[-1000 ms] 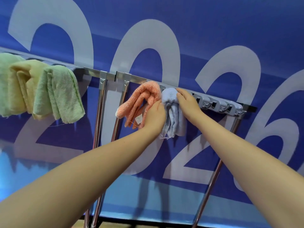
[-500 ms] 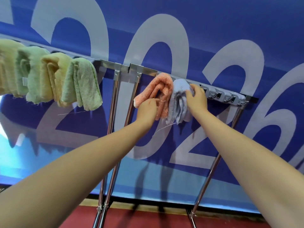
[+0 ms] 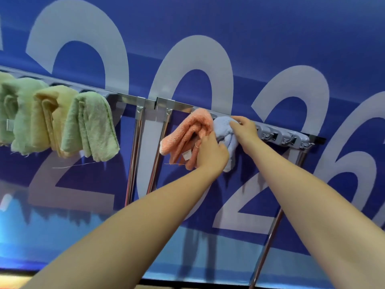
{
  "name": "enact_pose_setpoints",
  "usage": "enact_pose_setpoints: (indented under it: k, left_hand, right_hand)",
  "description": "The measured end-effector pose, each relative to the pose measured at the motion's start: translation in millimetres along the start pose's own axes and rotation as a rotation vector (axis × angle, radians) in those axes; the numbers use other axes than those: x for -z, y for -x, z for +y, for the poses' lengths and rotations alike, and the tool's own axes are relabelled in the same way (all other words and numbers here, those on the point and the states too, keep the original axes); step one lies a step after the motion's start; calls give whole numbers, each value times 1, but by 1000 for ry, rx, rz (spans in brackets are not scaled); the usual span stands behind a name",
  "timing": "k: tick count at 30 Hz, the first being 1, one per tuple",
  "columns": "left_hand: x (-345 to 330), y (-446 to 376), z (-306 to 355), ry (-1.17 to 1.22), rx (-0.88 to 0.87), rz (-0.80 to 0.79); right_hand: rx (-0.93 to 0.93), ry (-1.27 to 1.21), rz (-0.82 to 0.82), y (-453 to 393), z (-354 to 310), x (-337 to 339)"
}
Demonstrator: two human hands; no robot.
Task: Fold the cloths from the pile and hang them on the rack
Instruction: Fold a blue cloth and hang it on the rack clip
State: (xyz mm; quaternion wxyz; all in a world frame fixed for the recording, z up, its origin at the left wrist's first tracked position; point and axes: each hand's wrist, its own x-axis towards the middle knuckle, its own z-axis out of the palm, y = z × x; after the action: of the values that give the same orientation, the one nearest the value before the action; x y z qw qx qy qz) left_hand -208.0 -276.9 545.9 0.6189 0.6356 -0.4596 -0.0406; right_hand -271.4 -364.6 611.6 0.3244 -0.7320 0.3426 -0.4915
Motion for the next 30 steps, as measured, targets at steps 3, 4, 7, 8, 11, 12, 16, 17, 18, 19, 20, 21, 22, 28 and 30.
enact_pose_setpoints:
  k: [3,4,7,8,11,12,16,17,18,19,20,21,22,28,30]
  left_hand:
    - [-9,-4,-4,-35,-26,58]
    - [-12,-6,-5,-36,-26,41]
    - [-14,-9,-4,-82,-88,13]
    - [-15,-12,-5,-102,-101,25]
    - [-12,-18,-10,-122,-105,78]
    - [-9,-20,-13,-113,-112,93]
    - [-2,-22,-20,-60,-132,58]
    - [-1,-21,-20,-32,-116,24]
    - [-2,-21,-20,-2,-110,-9]
    - [-3,-21,-20,17,-113,-39]
    - [-5,-23,-20,30,-120,-62]
    - [-6,-24,-20,37,-126,-78]
    - [-8,-27,-19,46,-128,-92]
    - [-14,-41,-3,161,13,-154]
    - [-12,-46,3,209,67,-154]
  right_hand:
    - [86,3,96,-3,2,8]
    - [95,-1,119,-3,4,9]
    - [67,30,77,-2,11,9]
    - [60,100,25,-2,14,9]
    - [120,276,-46,-1,16,9]
    - [157,268,-57,-2,15,8]
    - [204,198,-143,0,5,4]
    - [202,202,-175,-1,5,4]
    - [200,207,-206,-2,3,5]
    - [202,214,-224,-3,2,6]
    - [199,221,-231,-4,1,6]
    - [188,227,-225,-6,-1,6]
    - [171,228,-217,-8,-2,6]
    - [27,265,-224,-3,-6,-1]
    - [-45,134,-207,2,-6,0]
